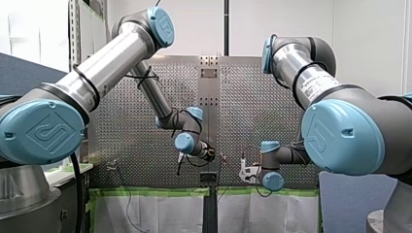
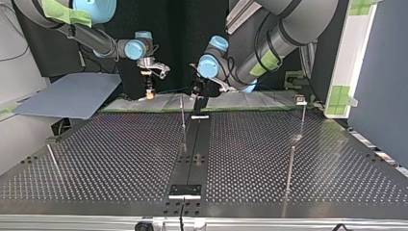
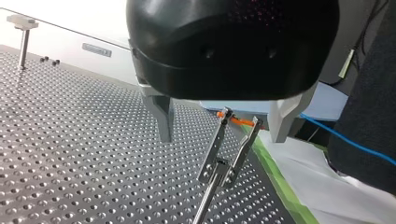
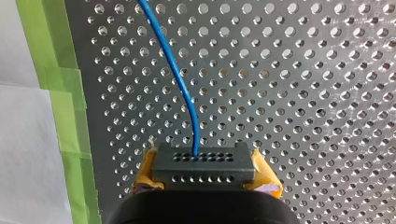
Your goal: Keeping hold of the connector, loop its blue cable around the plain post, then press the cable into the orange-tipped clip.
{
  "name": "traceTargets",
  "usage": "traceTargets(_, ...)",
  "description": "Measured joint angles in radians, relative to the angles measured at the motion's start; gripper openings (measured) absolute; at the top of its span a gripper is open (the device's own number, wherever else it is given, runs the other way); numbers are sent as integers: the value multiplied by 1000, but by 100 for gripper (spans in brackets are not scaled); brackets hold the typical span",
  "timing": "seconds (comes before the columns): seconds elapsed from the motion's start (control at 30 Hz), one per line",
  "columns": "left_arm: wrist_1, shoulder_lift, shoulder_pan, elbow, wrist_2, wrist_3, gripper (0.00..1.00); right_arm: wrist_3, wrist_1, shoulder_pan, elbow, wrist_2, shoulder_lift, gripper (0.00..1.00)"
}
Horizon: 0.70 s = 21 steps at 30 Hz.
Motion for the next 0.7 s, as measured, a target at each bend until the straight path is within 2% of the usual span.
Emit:
traceTargets(0.37,2,0,10,0,72,-112,100,0,-1,0,0,-1,1,0)
traceTargets(0.7,4,0,14,0,73,-221,100,0,-1,0,0,-1,1,0)
